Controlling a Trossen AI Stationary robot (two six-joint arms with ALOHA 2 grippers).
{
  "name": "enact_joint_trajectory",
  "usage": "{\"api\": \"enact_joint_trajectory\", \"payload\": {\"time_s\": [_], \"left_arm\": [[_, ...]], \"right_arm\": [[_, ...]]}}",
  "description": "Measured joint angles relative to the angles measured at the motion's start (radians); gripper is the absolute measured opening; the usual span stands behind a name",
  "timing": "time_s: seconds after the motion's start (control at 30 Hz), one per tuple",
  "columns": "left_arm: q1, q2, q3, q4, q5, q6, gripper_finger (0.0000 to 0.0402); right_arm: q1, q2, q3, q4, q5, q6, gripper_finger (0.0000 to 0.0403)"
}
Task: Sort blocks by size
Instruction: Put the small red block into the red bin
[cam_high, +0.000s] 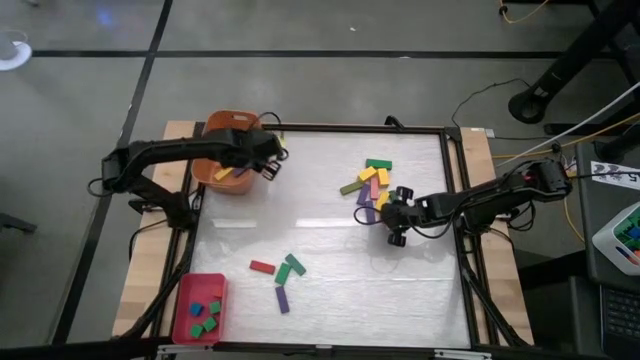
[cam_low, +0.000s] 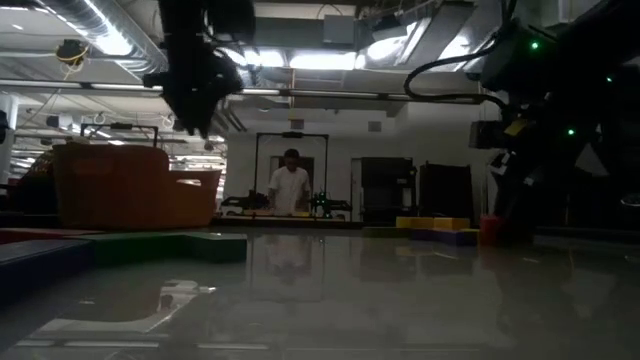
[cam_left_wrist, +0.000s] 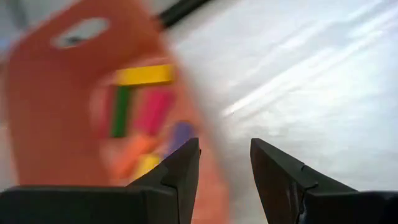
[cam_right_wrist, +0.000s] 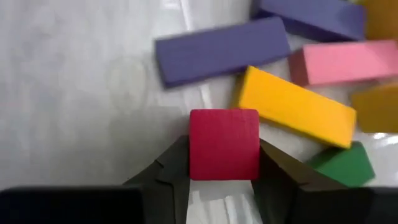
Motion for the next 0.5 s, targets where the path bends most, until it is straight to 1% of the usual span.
{"api": "enact_joint_trajectory", "payload": {"time_s": [0.1,0.23,0.37,0.5], "left_arm": [[-0.070,0.000,0.000,0.120,0.091,-0.020,0.0131],[-0.167,0.002,0.000,0.340,0.188,-0.060,0.0131],[-0.255,0.014,0.000,0.559,0.207,-0.089,0.0131],[-0.318,0.033,0.000,0.719,0.208,-0.108,0.0131]], "right_arm": [[0.001,-0.005,0.027,0.002,-0.018,-0.030,0.0142],[0.001,-0.005,0.067,0.026,-0.018,-0.107,0.0147],[0.001,-0.005,0.077,0.189,-0.003,-0.240,0.0133],[0.001,-0.005,0.077,0.394,-0.002,-0.384,0.0138]]}}
